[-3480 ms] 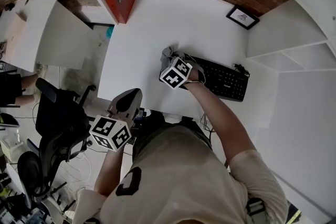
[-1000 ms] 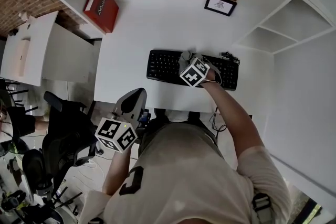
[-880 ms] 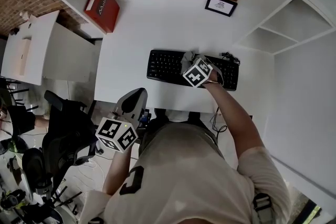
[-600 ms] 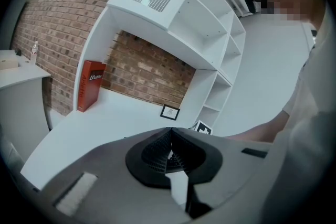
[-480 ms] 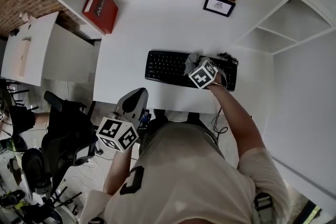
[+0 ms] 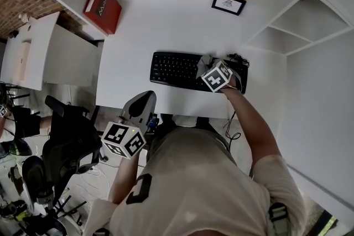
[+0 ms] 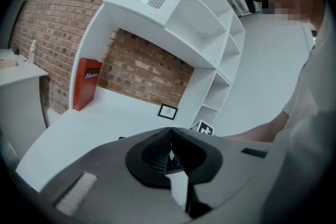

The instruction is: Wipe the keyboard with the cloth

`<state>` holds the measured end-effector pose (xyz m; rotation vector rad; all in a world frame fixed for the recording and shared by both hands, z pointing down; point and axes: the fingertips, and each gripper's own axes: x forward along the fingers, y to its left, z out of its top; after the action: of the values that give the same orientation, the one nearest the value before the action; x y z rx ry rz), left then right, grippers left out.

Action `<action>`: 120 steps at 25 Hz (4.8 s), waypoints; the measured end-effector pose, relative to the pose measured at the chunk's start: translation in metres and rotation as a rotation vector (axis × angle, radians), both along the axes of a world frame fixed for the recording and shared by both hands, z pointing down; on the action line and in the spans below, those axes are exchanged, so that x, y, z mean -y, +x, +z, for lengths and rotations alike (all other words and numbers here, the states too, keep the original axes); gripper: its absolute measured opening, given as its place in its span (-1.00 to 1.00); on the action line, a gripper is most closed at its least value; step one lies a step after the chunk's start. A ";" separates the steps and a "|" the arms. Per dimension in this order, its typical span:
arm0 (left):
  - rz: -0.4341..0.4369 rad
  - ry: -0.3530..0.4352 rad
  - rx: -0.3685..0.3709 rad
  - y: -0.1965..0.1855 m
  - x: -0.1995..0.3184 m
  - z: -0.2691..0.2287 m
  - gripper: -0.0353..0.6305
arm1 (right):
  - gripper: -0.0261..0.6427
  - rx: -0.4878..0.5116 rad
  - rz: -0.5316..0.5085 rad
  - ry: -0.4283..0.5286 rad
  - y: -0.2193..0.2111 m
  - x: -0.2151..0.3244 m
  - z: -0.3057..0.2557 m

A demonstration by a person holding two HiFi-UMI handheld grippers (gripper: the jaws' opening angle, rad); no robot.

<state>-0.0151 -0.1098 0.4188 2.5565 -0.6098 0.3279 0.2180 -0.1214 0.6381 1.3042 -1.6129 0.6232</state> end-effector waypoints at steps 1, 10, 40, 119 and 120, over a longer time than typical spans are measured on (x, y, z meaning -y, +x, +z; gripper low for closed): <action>0.003 -0.001 -0.001 0.002 -0.001 0.000 -0.88 | -0.85 -0.006 0.000 0.001 0.002 -0.002 0.000; 0.044 0.000 0.000 0.020 -0.006 0.001 -0.88 | -0.85 -0.061 0.025 0.003 0.033 -0.027 0.003; 0.070 -0.007 -0.008 0.047 -0.027 0.005 -0.88 | -0.85 -0.160 0.159 -0.026 0.131 -0.103 0.004; -0.176 -0.005 0.042 -0.066 0.051 0.004 -0.88 | -0.84 0.179 -0.218 -0.018 -0.150 0.079 0.000; -0.172 -0.004 0.042 -0.063 0.050 0.004 -0.88 | -0.84 0.174 -0.219 -0.021 -0.148 0.076 0.000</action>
<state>-0.0785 -0.1594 0.4227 2.4771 -0.8373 0.3238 0.0705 -0.1974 0.6379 1.0622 -1.8557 0.6296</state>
